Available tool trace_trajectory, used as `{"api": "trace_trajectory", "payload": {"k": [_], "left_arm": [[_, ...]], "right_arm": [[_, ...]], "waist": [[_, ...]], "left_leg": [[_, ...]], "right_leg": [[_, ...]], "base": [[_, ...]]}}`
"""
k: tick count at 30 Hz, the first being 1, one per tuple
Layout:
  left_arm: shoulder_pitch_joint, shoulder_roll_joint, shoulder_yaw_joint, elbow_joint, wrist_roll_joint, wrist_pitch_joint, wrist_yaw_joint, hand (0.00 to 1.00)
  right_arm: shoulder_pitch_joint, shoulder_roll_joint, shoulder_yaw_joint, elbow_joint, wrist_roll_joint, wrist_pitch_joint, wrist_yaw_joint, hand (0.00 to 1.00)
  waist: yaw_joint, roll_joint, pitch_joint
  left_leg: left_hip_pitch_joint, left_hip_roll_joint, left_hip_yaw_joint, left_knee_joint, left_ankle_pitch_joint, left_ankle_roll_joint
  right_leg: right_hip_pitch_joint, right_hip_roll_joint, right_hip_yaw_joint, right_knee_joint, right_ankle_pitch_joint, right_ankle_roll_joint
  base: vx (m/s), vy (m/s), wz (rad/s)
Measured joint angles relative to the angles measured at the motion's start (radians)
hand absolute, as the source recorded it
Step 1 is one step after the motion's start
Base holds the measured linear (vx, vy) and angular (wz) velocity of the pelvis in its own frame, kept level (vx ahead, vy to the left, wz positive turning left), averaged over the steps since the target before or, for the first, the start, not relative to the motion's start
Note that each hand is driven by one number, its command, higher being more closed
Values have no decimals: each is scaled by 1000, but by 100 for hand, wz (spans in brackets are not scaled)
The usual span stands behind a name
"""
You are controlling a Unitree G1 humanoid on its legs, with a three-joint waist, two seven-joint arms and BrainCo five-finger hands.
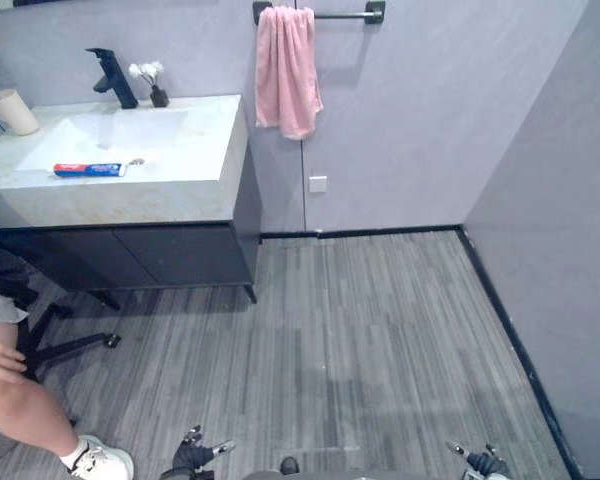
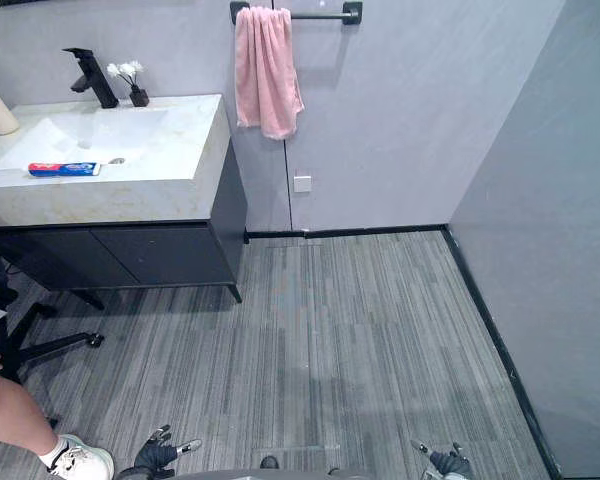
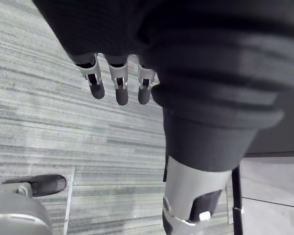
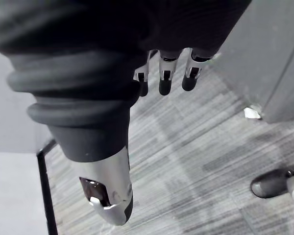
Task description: Organize washtable
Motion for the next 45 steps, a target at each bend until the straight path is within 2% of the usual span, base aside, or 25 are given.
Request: {"api": "trace_trajectory", "payload": {"k": [8, 12, 14, 16, 18, 20, 21, 23, 25, 26, 28, 29, 31, 33, 34, 35, 36, 37, 38, 39, 40, 41, 42, 43, 45], "left_arm": [[2, 15, -5, -70, 12, -7, -2, 0], [-1, 14, -52, -94, 16, -15, -4, 0], [-2, 11, -65, -115, 15, -16, -4, 0], [-11, 9, -85, -122, 14, -16, -5, 0], [-10, 5, -93, -163, 11, -17, -5, 0], [-6, 3, -95, -197, 0, -19, -6, 0], [-4, 3, -96, -224, -6, -22, -6, 0], [1, 5, -107, -251, -8, -24, -5, 0], [3, 21, -129, -285, -12, -26, -5, 0], [-6, 30, -131, -289, -12, -26, -5, 0], [-12, 34, -131, -289, -14, -26, -4, 0], [-25, 35, -131, -301, -14, -26, -3, 0], [-43, 33, -131, -307, -14, -27, -4, 0], [-53, 41, -131, -307, -14, -28, -1, 0], [-56, 43, -131, -307, -14, -29, 2, 0], [-53, 43, -131, -306, -14, -29, 4, 0], [-44, 26, -131, -306, -15, -29, 5, 0], [-44, 16, -132, -306, -15, -33, 1, 0], [-45, 8, -132, -306, -18, -33, -1, 0], [-45, -9, -132, -307, -25, -34, -2, 0], [-36, -22, -133, -313, -42, -35, -5, 0], [-33, -23, -134, -317, -46, -35, -5, 0], [-32, -23, -143, -319, -47, -35, -5, 0], [-32, -25, -162, -327, -57, -36, -4, 0], [-35, -34, -177, -330, -68, -36, -4, 0]], "right_arm": [[-9, -38, 86, -99, -41, -24, 25, 0], [-10, -44, 139, -108, -41, -26, 36, 0], [-11, -47, 158, -115, -40, -26, 45, 0], [-10, -50, 185, -144, -39, -26, 53, 0], [-23, -53, 215, -162, -38, -26, 55, 0], [-30, -54, 218, -185, -38, -25, 55, 0], [-33, -55, 221, -199, -38, -25, 54, 0], [-26, -59, 233, -221, -39, -24, 54, 0], [-25, -57, 257, -249, -40, -23, 54, 0], [-25, -58, 267, -265, -41, -22, 54, 0], [-32, -65, 273, -269, -40, -23, 52, 0], [-42, -81, 288, -277, -41, -23, 53, 0], [-52, -99, 293, -295, -41, -23, 53, 0], [-52, -114, 294, -313, -42, -27, 52, 0], [-28, -118, 288, -335, -44, -30, 49, 0], [-15, -117, 287, -341, -44, -31, 49, 0], [-6, -117, 284, -343, -44, -30, 50, 0], [0, -110, 286, -348, -48, -30, 51, 0], [0, -110, 288, -352, -50, -30, 52, 0], [3, -108, 291, -362, -51, -30, 52, 0], [1, -103, 296, -367, -51, -30, 51, 0], [0, -96, 296, -371, -51, -32, 51, 0], [-2, -85, 297, -374, -47, -42, 50, 0], [-6, -82, 295, -373, -43, -42, 47, 0], [-19, -85, 289, -366, -39, -41, 42, 0]], "waist": [[0, 2, 21], [-1, 7, 28], [-2, 9, 33], [-1, 12, 40], [1, 11, 50], [1, 18, 53], [0, 20, 56], [0, 24, 58], [-5, 22, 68], [-8, 22, 73], [-12, 24, 79], [-23, 31, 97], [-25, 59, 116], [-30, 54, 113], [-40, 34, 104], [-50, 24, 99], [-60, 32, 90], [-61, 30, 88], [-60, 33, 90], [-60, 39, 94], [-53, 41, 100], [-52, 42, 100], [-32, 29, 107], [-19, 12, 112], [0, 7, 114]], "left_leg": [[30, -2, -5, -2, -5, -8], [16, -1, -6, 15, -26, -20], [-16, -1, -5, 55, -59, -8], [-56, -2, -1, 103, -92, 5], [-112, -4, 18, 185, -146, 17], [-150, -4, 28, 244, -189, 25], [-174, -11, 37, 296, -233, 35], [-177, -22, 42, 330, -271, 46], [-150, -38, 37, 352, -294, 75], [-127, -43, 35, 360, -302, 83], [-91, -44, 20, 351, -303, 84], [-50, -37, 3, 320, -303, 84], [0, 3, -7, 279, -303, 83], [37, 22, -16, 261, -310, 43], [68, 17, -27, 256, -331, 5], [85, 13, -38, 255, -340, -9], [93, 29, -54, 289, -339, -28], [55, 39, -57, 406, -313, -73], [27, 45, -57, 490, -291, -95], [-53, 62, -59, 712, -200, -106], [-128, 112, -50, 922, -196, -95], [-156, 133, -36, 1012, -205, -81], [-204, 151, -17, 1111, -227, -56], [-261, 142, -1, 1122, -244, -29], [-359, 123, 6, 1008, -255, -11]], "right_leg": [[33, -6, -19, 1, 0, 1], [27, -8, -24, 2, -5, 7], [11, -11, -30, 10, -20, 20], [-15, -15, -31, 27, -36, 14], [-57, -28, -26, 60, -75, 25], [-95, -35, -15, 113, -107, 36], [-134, -52, -10, 198, -156, 58], [-181, -74, -14, 322, -187, 89], [-287, -105, -16, 584, -194, 107], [-331, -117, -17, 698, -213, 94], [-370, -117, -30, 745, -236, 87], [-391, -110, -70, 725, -250, 60], [-439, -65, -105, 613, -250, 47], [-501, -18, -107, 460, -161, 23], [-523, -14, -95, 404, -73, -6], [-525, -21, -95, 420, -7, -32], [-521, -30, -112, 478, -29, -65], [-496, -30, -118, 488, -79, -72], [-475, -26, -121, 487, -96, -80], [-412, -17, -125, 463, -122, -94], [-329, 11, -120, 418, -132, -109], [-282, 21, -115, 394, -135, -114], [-199, 31, -91, 348, -140, -123], [-132, 30, -67, 294, -143, -127], [-67, 26, -38, 224, -143, -127]], "base": [[97, -20, 3], [-3, -3, 1], [-20, 1, -1], [-17, 8, -4], [-40, 28, -18], [-9, 67, -18], [52, 122, -12], [98, 136, -10], [248, 157, 2], [296, 107, 13], [292, 54, 14], [341, 28, 22], [375, -14, 15], [393, -68, 28], [390, -92, 51], [546, -142, 61], [554, -167, 42], [558, -183, 28], [646, -243, 15], [644, -253, 8], [637, -238, -1], [504, -174, -24], [461, -131, -38], [438, -109, -40], [348, -9, -47]]}}
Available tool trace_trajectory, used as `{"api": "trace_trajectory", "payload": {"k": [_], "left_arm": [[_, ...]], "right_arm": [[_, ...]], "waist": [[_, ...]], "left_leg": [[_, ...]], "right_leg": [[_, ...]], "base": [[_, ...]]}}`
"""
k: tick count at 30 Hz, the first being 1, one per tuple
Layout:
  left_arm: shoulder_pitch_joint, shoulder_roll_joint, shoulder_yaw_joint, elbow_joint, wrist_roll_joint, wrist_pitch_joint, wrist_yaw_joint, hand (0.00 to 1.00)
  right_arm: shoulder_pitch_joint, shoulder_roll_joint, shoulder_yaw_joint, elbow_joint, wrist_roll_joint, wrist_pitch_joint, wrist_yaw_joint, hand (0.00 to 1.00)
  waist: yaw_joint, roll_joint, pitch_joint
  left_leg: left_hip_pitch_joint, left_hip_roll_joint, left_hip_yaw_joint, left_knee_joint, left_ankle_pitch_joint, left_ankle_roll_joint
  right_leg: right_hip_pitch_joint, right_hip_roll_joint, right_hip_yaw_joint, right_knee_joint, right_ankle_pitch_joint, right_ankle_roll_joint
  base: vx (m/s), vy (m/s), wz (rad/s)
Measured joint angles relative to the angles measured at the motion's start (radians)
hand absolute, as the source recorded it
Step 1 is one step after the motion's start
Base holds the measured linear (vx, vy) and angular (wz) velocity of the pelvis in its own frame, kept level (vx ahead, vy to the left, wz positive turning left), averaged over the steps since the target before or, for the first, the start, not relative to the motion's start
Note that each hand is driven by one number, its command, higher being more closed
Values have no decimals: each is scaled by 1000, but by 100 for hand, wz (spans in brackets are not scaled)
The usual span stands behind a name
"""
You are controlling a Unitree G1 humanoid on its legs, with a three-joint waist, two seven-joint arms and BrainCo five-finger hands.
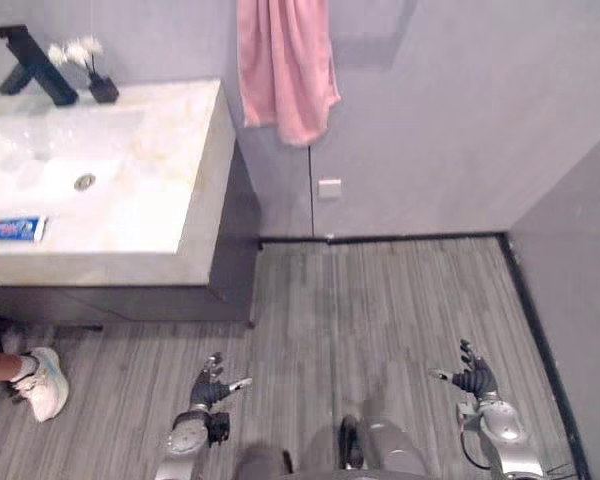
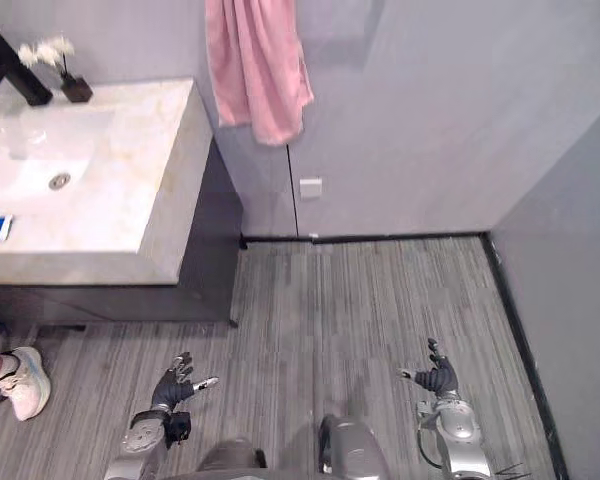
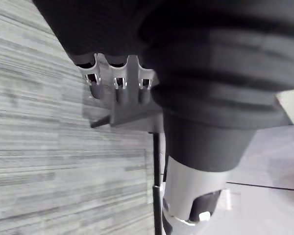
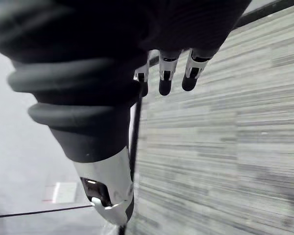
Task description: Organize washtable
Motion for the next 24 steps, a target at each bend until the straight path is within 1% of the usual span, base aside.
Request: {"api": "trace_trajectory", "payload": {"k": [1, 2, 3, 4, 5, 6, 7, 8, 9, 10, 11, 12, 14, 15, 16, 17, 18, 19, 20, 21, 22, 23, 24], "left_arm": [[-1, -1, -9, -8, -16, 0, 0, 0], [-2, -1, -15, -10, -17, 0, 0, 0], [-4, -8, -17, -14, -17, 1, 2, 0], [-6, -12, -20, -16, -17, 1, 2, 0], [-8, -16, -23, -17, -16, 0, 5, 0], [-9, -14, -21, -11, -16, 2, 13, 0], [-11, -13, -20, -11, -16, 2, 17, 0], [-26, -24, -24, -6, -14, 2, 23, 0], [-39, -29, -26, -7, -14, 2, 23, 0], [-48, -26, -27, -5, -13, 2, 23, 0], [-52, -15, -28, 3, -11, 3, 24, 0], [-52, -7, -28, 11, -11, 7, 27, 0], [-52, -4, -32, 16, -12, 11, 33, 0], [-56, -4, -32, 18, -11, 11, 37, 0], [-69, -3, -31, 29, -11, 11, 43, 0], [-72, -1, -30, 30, -11, 11, 45, 0], [-73, 7, -29, 30, -11, 11, 46, 0], [-72, 16, -25, 32, -11, 11, 48, 0], [-70, 22, -24, 37, -10, 11, 50, 0], [-65, 33, -24, 50, -10, 11, 50, 0], [-70, 20, -22, 73, -9, 13, 51, 0], [-59, 18, -19, 73, -7, 12, 49, 0], [-55, 10, -13, 72, -6, 12, 49, 0]], "right_arm": [[-12, 0, -3, 22, 0, 1, -5, 0], [-22, 0, -6, 38, 0, 2, -10, 0], [-30, 2, -23, 75, 1, 3, -17, 0], [-30, 2, -33, 91, 1, 3, -19, 0], [-27, 2, -46, 119, 1, 7, -29, 0], [-23, 11, -45, 132, 0, 18, -36, 0], [-22, 17, -44, 134, 0, 21, -37, 0], [-12, 18, -45, 138, 0, 21, -39, 0], [-9, 20, -47, 150, -2, 23, -38, 0], [-6, 28, -47, 157, -3, 28, -38, 0], [0, 44, -46, 157, -3, 34, -38, 0], [5, 53, -42, 157, -3, 39, -37, 0], [8, 53, -26, 156, -4, 39, -37, 0], [1, 52, -13, 156, -4, 37, -37, 0], [-17, 52, -13, 156, -3, 36, -37, 0], [-25, 52, -13, 156, -3, 35, -37, 0], [-37, 50, -13, 155, -3, 32, -37, 0], [-37, 51, -14, 155, -2, 29, -38, 0], [-31, 52, -13, 155, -2, 27, -38, 0], [-15, 51, -14, 156, -3, 26, -38, 0], [-14, 40, -21, 164, -3, 26, -39, 0], [-16, 39, -24, 170, 0, 26, -39, 0], [-16, 39, -25, 171, 0, 26, -38, 0]], "waist": [[4, 1, 1], [5, 1, 2], [5, 4, 2], [4, 11, -1], [5, 29, -8], [8, 32, -17], [7, 20, -21], [-4, 6, -27], [-6, -1, -27], [-8, -16, -22], [-24, -33, -20], [-35, -33, -19], [-31, -27, -19], [-33, -22, -20], [-33, -16, -17], [-34, -14, -15], [-38, -10, -13], [-39, -15, -16], [-39, -28, -20], [-39, -53, -31], [-41, -35, -30], [-37, -27, -35], [-31, -19, -32]], "left_leg": [[-53, -31, -7, -135, -1, 3], [-73, -50, -13, -222, 2, -4], [-83, -81, -25, -449, 42, -51], [-76, -89, -31, -567, 81, -70], [-78, -92, -37, -712, 181, -49], [-81, -102, -37, -665, 277, 17], [-84, -114, -33, -645, 259, 33], [-83, -134, -23, -629, 217, 59], [-66, -142, -8, -636, 198, 64], [-28, -166, -5, -653, 188, 75], [39, -196, -12, -682, 171, 89], [112, -206, -18, -696, 151, 99], [194, -205, -31, -725, 144, 103], [247, -196, -45, -761, 144, 103], [281, -177, -52, -782, 144, 103], [291, -167, -55, -787, 144, 102], [309, -144, -61, -793, 134, 87], [330, -133, -69, -794, 113, 53], [344, -135, -68, -793, 100, 33], [367, -146, -71, -785, 66, 13], [379, -128, -86, -772, 44, -1], [373, -113, -93, -739, 37, -14], [346, -98, -92, -663, 26, -31]], "right_leg": [[34, -8, 22, -41, 0, 0], [52, -15, 27, -61, 0, 1], [87, -26, 37, -96, -1, 2], [106, -25, 45, -114, -3, 6], [138, -16, 63, -135, -32, 54], [167, -28, 85, -129, -65, 89], [168, -44, 85, -116, -73, 102], [128, -72, 87, -17, -80, 114], [74, -86, 86, 109, -79, 135], [16, -112, 84, 268, -60, 180], [-64, -148, 83, 497, 11, 268], [-116, -166, 76, 652, -6, 238], [-167, -175, 43, 703, -43, 197], [-205, -169, 13, 655, -67, 170], [-246, -150, -9, 560, -77, 158], [-265, -136, -10, 499, -76, 159], [-289, -112, -7, 358, -67, 162], [-294, -97, -3, 209, -19, 174], [-288, -99, 4, 113, 43, 167], [-282, -108, 25, 46, 223, 150], [-281, -102, 16, 87, 201, 129], [-276, -96, 4, 103, 165, 116], [-263, -91, -8, 111, 135, 107]], "base": [[372, 59, -48], [453, 97, -42], [399, 106, -31], [416, 122, -49], [458, 180, -64], [498, 222, -59], [622, 252, -38], [531, 184, -12], [423, 133, -13], [515, 167, 2], [646, 195, 21], [649, 176, 28], [441, 73, 17], [483, 13, 21], [452, -20, 25], [334, -60, 33], [325, -92, 42], [326, -106, 49], [349, -147, 56], [297, -152, 46], [366, -203, 36], [331, -235, 21], [352, -283, 26]]}}
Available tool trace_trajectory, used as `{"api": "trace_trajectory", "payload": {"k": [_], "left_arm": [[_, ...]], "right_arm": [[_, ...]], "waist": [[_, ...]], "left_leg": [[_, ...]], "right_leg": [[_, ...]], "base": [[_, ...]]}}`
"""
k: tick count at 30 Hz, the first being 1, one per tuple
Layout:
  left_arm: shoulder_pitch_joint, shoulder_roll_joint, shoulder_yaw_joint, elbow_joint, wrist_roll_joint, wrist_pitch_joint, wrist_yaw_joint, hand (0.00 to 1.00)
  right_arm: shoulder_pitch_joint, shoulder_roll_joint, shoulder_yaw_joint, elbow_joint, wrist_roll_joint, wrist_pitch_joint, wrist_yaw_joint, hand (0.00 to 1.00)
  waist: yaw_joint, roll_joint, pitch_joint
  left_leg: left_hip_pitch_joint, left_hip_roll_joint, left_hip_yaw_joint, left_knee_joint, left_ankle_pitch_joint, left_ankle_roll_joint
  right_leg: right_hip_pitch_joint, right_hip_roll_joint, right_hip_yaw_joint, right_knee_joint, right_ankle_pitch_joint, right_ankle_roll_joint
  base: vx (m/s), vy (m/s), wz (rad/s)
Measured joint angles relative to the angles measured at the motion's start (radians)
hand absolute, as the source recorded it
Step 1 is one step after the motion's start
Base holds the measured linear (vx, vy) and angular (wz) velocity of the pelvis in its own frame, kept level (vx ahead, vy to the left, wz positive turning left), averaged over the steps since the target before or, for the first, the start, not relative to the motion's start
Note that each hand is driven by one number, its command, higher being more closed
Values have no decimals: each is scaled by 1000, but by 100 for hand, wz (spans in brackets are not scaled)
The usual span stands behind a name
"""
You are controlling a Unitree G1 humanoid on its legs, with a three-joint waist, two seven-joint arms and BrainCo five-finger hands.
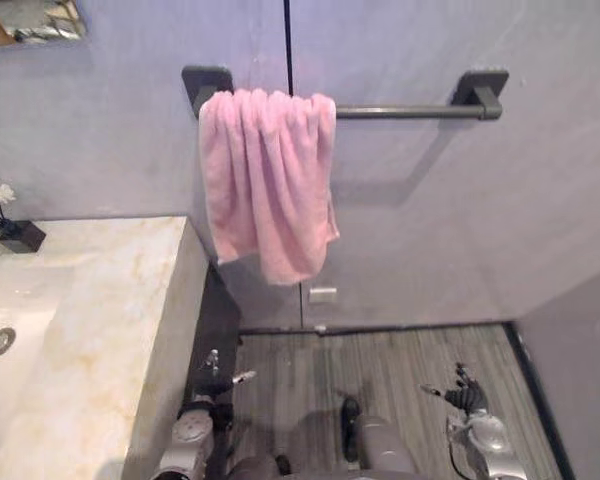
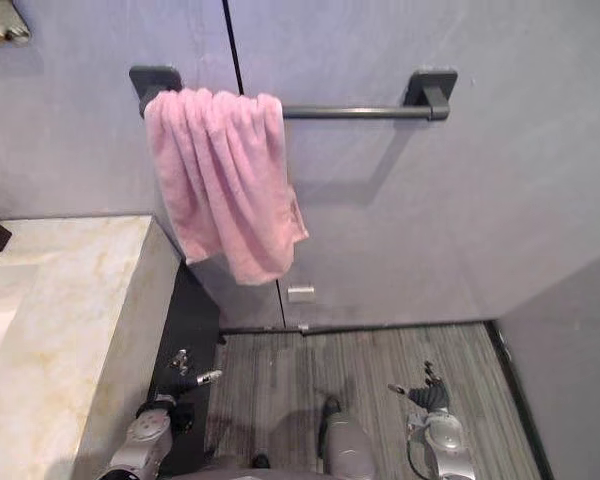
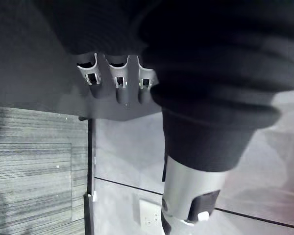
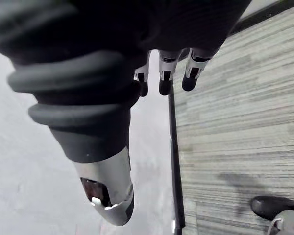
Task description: Organize washtable
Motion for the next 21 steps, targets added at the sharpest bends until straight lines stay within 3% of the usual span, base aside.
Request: {"api": "trace_trajectory", "payload": {"k": [2, 3, 4, 8, 9, 10, 13, 18, 21], "left_arm": [[4, -30, 15, -5, -1, 0, -3, 0], [12, -46, 20, -9, -1, 0, -4, 0], [16, -51, 19, -7, -1, 0, -5, 0], [13, -53, 35, -8, -3, 0, -3, 0], [12, -53, 37, -8, -4, 0, -1, 0], [11, -51, 39, -7, -6, 0, -1, 0], [9, -39, 41, -6, -6, -1, 1, 0], [16, -33, 36, -37, -5, 0, -5, 0], [57, -36, 36, -206, -9, 1, -5, 0]], "right_arm": [[14, 8, 0, -2, 1, 0, 0, 0], [32, 14, -5, -7, 2, 0, 0, 0], [34, 17, -10, -5, 3, 1, 0, 0], [-2, 12, -58, 22, 11, 2, -5, 0], [-6, 10, -69, 29, 11, 2, -7, 0], [-6, 6, -70, 35, 11, 3, -8, 0], [-3, 13, -69, 52, 10, 4, -14, 0], [-3, 17, -69, 53, 10, 10, -20, 0], [-6, 18, -65, 46, 10, 11, -20, 0]], "waist": [[0, 8, 7], [10, 18, 10], [14, 11, 14], [17, 27, 6], [18, 42, -1], [16, 59, -8], [14, 41, -14], [8, 40, -17], [8, 36, -21]], "left_leg": [[-102, 47, 29, 271, 2, -39], [-143, 95, 69, 388, -3, -38], [-152, 111, 87, 402, -5, -36], [-178, 100, 95, 154, 0, -39], [-165, 92, 71, 4, 43, -63], [-157, 86, 51, -76, 148, -41], [-103, 53, 50, -158, 175, -23], [-67, 19, 49, -223, 191, -6], [-55, 12, 48, -257, 207, -4]], "right_leg": [[60, 12, -30, -6, -45, -12], [109, 24, -54, -14, -59, -30], [128, 26, -58, -17, -68, -37], [173, 19, -48, -60, -73, -33], [176, 23, -48, -69, -74, -29], [181, 33, -46, -71, -80, -16], [223, 3, -49, -127, -70, 11], [270, -20, -53, -208, -48, 44], [281, -26, -58, -237, -37, 49]], "base": [[261, -249, 42], [249, -194, 29], [230, -168, 10], [212, -43, -9], [248, 91, -8], [223, 101, -9], [161, 96, 9], [101, 97, 7], [44, 32, 5]]}}
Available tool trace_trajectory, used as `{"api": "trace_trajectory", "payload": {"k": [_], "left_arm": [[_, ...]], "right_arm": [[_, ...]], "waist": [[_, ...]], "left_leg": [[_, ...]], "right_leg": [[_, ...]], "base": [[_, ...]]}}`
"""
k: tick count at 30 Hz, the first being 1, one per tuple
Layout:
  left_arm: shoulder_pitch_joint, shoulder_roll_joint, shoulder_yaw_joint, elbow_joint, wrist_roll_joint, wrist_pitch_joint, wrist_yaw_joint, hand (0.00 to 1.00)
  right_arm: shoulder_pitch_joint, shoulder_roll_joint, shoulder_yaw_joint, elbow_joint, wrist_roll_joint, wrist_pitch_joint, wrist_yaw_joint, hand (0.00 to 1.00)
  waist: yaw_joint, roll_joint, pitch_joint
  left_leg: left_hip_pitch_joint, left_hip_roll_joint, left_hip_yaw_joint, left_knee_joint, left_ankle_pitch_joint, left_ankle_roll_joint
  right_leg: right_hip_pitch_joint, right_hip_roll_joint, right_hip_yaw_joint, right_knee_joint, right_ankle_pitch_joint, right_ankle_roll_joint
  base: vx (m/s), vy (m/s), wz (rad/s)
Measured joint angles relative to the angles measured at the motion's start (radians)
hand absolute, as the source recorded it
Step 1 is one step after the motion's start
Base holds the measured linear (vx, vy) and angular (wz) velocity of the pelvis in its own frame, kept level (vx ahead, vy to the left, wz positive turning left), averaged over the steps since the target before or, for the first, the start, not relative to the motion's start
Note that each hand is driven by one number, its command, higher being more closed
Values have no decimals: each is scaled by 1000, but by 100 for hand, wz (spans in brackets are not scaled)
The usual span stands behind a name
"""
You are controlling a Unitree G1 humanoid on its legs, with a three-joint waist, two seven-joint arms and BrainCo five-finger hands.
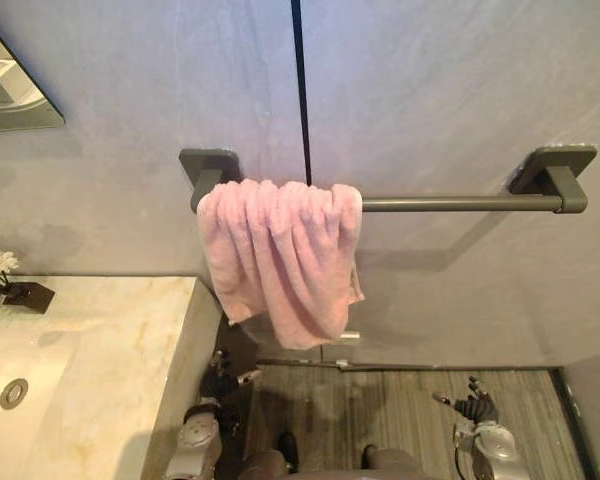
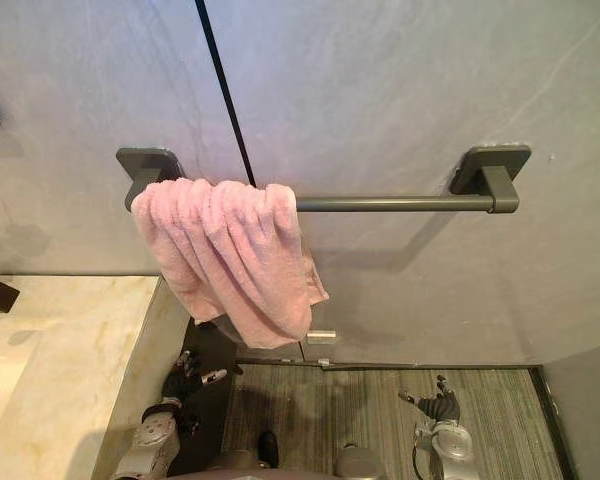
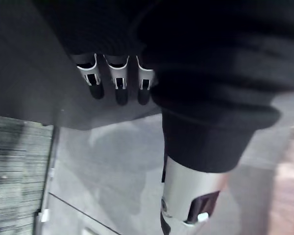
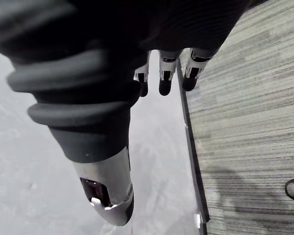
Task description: Organize washtable
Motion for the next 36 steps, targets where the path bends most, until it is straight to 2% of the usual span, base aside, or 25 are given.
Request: {"api": "trace_trajectory", "payload": {"k": [1, 5, 8, 13, 17, 18, 23, 26, 29, 32, 34, 36], "left_arm": [[14, 2, 2, -99, -1, -3, 2, 0], [30, 44, 0, -306, 4, -39, 5, 0], [7, 63, -3, -318, 25, -58, 11, 0], [-30, 108, -54, -313, 92, -58, 27, 0], [-80, 133, -100, -240, 150, -57, 27, 0], [-93, 136, -114, -218, 159, -53, 25, 100], [-132, 156, -139, -156, 167, -42, 23, 100], [-169, 175, -160, -138, 207, -40, 22, 100], [-185, 191, -162, -134, 235, -40, 22, 100], [-200, 194, -162, -134, 235, -41, 24, 100], [-201, 197, -162, -134, 235, -41, 24, 100], [-201, 197, -162, -135, 235, -42, 24, 100]], "right_arm": [[6, 0, 2, -14, 0, 0, 0, 0], [31, -1, 11, -76, 0, -11, 7, 0], [33, -4, 23, -76, -3, -19, 24, 0], [38, -6, 63, -76, -15, -18, 29, 0], [39, -8, 97, -118, -46, -18, 29, 0], [32, -8, 100, -126, -49, -18, 30, 0], [16, -13, 132, -171, -44, -14, 35, 0], [9, -19, 144, -270, -34, -11, 39, 0], [-25, -36, 186, -381, -17, -17, 43, 0], [-55, -47, 216, -467, -1, -38, 48, 0], [-74, -52, 229, -483, 4, -35, 44, 0], [-74, -93, 268, -490, 11, -35, 52, 0]], "waist": [[3, -1, 0], [-2, 0, -9], [-4, -1, -10], [-8, 0, -10], [-16, 1, -22], [-18, 2, -26], [-40, 0, -33], [-41, 1, -34], [-58, 1, -34], [-56, 0, -35], [-56, 1, -35], [-58, 1, -35]], "left_leg": [[6, 0, -2, -19, 10, 2], [32, 0, -20, -67, 35, 3], [38, 2, -22, -91, 54, 5], [58, 2, -22, -135, 80, 12], [66, 0, -12, -155, 93, 16], [67, 1, -2, -155, 93, 16], [66, 1, 10, -155, 93, 16], [64, 3, 21, -155, 93, 16], [62, 1, 26, -156, 93, 16], [62, -5, 22, -156, 93, 16], [62, -5, 18, -156, 93, 16], [62, -5, 14, -156, 93, 16]], "right_leg": [[3, 2, -3, -11, 5, 0], [23, 9, -18, -32, 19, -4], [21, 13, -18, -43, 29, -6], [27, 17, -12, -67, 54, -4], [27, 19, 3, -97, 76, 1], [26, 25, 11, -103, 83, 1], [24, 28, 27, -120, 92, 5], [23, 30, 36, -135, 104, 4], [26, 31, 36, -149, 113, 4], [31, 31, 34, -159, 114, 4], [36, 32, 33, -166, 118, 4], [43, 33, 33, -168, 121, 5]], "base": [[2, -4, 7], [-20, -15, 10], [-56, -8, -1], [-81, 13, -4], [-82, 24, -10], [-46, 1, -17], [-27, -5, -11], [9, -8, -13], [26, -5, -7], [5, 0, 1], [7, -5, 2], [0, 0, 0]]}}
